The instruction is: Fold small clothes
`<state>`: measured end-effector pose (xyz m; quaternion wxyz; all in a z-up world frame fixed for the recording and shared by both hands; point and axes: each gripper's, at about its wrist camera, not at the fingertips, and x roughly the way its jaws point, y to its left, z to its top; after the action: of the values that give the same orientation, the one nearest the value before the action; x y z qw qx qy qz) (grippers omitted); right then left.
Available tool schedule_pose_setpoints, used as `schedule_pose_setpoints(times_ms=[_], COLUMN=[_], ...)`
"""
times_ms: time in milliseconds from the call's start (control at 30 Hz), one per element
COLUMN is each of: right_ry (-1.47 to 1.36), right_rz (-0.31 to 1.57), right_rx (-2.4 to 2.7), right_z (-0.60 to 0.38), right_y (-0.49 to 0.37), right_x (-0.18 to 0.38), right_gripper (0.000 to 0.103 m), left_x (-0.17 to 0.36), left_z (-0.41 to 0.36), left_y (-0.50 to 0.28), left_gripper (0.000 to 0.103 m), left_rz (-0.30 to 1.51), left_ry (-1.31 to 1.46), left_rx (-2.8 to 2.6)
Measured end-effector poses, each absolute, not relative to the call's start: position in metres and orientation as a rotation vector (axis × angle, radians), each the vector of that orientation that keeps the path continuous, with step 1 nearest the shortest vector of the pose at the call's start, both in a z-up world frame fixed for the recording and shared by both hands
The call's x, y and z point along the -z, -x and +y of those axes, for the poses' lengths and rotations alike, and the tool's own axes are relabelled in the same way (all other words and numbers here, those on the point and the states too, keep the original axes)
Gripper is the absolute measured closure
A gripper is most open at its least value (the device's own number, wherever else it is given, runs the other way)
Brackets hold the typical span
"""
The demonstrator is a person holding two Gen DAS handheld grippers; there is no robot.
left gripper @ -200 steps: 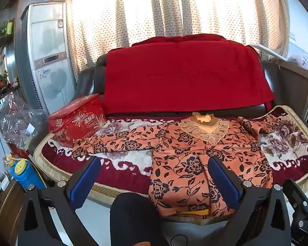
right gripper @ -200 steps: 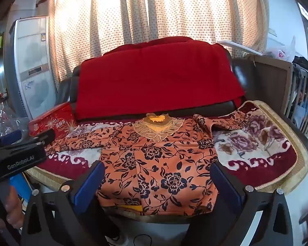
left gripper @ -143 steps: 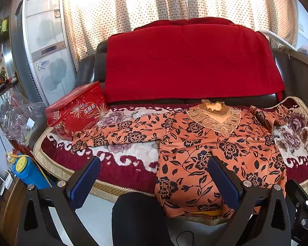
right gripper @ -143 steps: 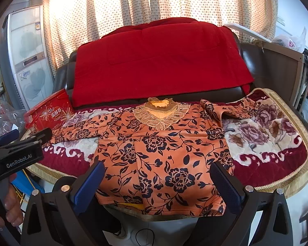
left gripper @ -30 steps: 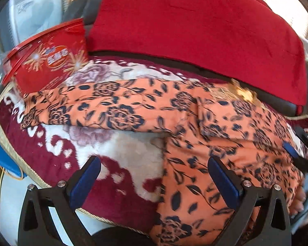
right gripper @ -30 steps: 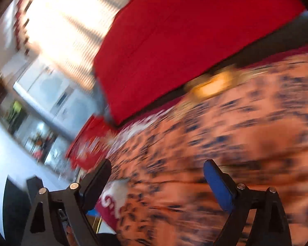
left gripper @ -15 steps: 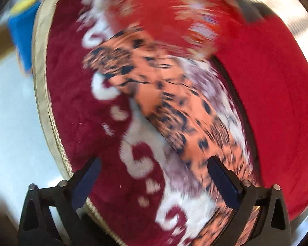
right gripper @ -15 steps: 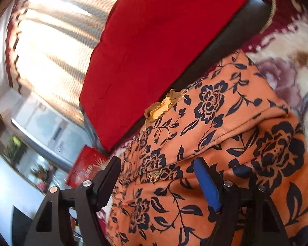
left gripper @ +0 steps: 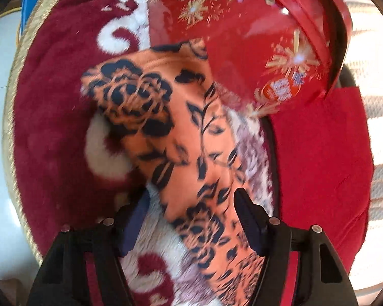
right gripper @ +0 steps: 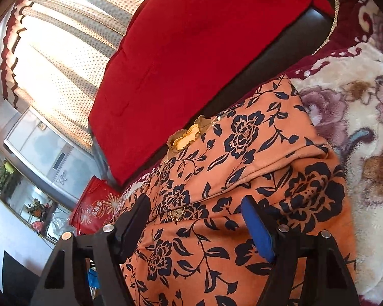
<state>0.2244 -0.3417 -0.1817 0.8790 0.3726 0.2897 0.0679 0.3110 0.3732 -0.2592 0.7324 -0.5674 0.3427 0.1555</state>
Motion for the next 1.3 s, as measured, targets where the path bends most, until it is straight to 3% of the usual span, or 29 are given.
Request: schedule_pose_setpoints(times_ms=[33,100,133,400,633,867,967,1033,1100,1300], right_ry=[-0.77,-0.765,-0.765,-0.807,-0.921,-1.003,-1.025,-1.031,-1.031,-0.982], right_rz=[0.602,0.598,0.596,0.569,0.535,0.477,0.489,0.495,0.504,0.538], right_rx=[-0.139,-0.137,-0.136,-0.104,-0.06,-0.004,0.025,0.021,0.004,-0.03], right_z=[-0.341,-0.341,-0.343,-0.351,-0.373,-0.399,-0.408,-0.411,-0.411,-0.395], right_y=[-0.224,-0.223,-0.222,-0.219,-0.214,-0.203,-0.201,-0.201,-0.203,-0.212], right_x=[0.18,0.178,0.177,0.175,0.178,0.179,0.182,0.183,0.183,0.179], right_gripper=[0.027,0.027,0.027,0.027,0.027,0.026,0.026,0.025,0.025,0.025], left_x=[0.258,0.257,0.255,0.162,0.089,0.092,0.091,0.087,0.079,0.094], left_z=[0.376,0.378,0.377,0.3,0.089,-0.13,-0.179,-0.18,-0.164,-0.091], left_y=[-0.313,-0.319,-0.321,-0.347,-0.375,-0.357,-0.344,-0.335,-0.327,-0.351], left_gripper=[0.07,0.092,0.095,0.097,0.097,0.097,0.088,0.061,0.049,0.04], left_rz=[0.732,0.763,0.775,0.738,0.786,0.92,1.023,1.015,0.943,0.897], left_ry=[1.239,1.207,1.192,0.843,0.398,0.186,0.138,0.116,0.147,0.331], left_rx=[-0.329,-0.326,-0.326,-0.159,0.224,0.534,0.631,0.65,0.673,0.608])
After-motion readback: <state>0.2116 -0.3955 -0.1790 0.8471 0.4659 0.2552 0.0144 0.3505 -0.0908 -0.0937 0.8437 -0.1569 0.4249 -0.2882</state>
